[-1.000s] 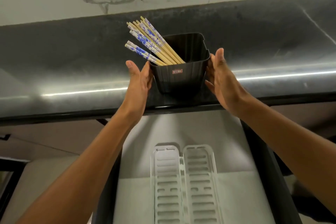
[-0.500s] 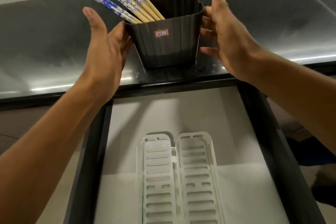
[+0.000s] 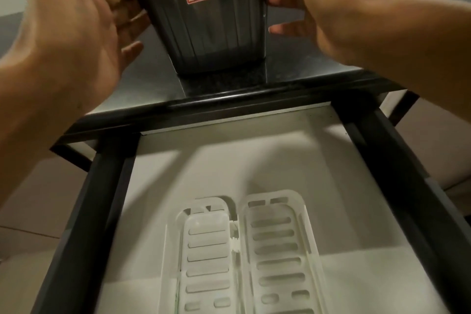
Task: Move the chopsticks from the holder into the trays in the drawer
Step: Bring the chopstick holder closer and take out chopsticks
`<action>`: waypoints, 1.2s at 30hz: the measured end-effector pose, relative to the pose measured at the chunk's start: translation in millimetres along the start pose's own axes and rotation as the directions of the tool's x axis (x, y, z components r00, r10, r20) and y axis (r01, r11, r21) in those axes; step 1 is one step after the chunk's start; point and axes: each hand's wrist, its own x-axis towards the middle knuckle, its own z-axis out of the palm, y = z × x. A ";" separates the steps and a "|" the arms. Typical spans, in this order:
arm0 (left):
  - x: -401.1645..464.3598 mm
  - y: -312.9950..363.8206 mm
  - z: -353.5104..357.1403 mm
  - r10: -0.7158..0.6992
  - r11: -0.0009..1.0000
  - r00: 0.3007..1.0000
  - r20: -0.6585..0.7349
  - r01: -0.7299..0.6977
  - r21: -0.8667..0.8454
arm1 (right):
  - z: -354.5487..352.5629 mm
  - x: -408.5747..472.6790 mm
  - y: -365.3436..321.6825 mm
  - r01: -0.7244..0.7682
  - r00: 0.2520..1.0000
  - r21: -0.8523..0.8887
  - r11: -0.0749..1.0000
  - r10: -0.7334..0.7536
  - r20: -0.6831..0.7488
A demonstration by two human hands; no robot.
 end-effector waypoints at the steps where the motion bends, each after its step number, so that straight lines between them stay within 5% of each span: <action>1: 1.5 0.3 0.6 0.008 1.000 1.000 -0.005 -0.008 -0.002 | 0.6 0.5 -0.7 0.009 1.000 -0.009 1.000 -0.009 -0.010; 7: -14.2 13.7 11.4 0.017 0.999 0.999 -0.034 -0.018 -0.032 | 7.1 -11.7 -18.6 0.116 0.993 -0.023 0.993 -0.116 0.019; 14: -29.4 28.7 20.7 -0.019 0.992 0.999 -0.039 0.014 -0.126 | 10.7 -20.8 -34.2 0.055 0.998 -0.043 0.998 -0.054 0.014; 20: -33.7 44.1 9.5 -0.029 0.984 0.996 -0.084 0.013 -0.180 | 11.9 -12.2 -52.5 0.043 0.977 -0.126 0.991 -0.068 -0.201; 24: -36.4 57.4 4.3 -0.001 0.980 0.998 -0.068 -0.012 -0.199 | 18.5 -4.6 -76.4 0.173 0.920 -0.299 0.938 -0.263 -0.290; 31: -27.6 56.0 2.5 -0.034 0.965 0.999 -0.003 0.032 -0.261 | 56.5 16.4 -103.8 0.298 0.911 -0.516 0.803 -0.400 -0.097; 36: -27.9 53.4 2.6 -0.072 0.949 0.996 -0.050 0.053 -0.310 | 79.6 29.1 -115.2 0.323 0.940 -0.641 0.697 -0.314 0.132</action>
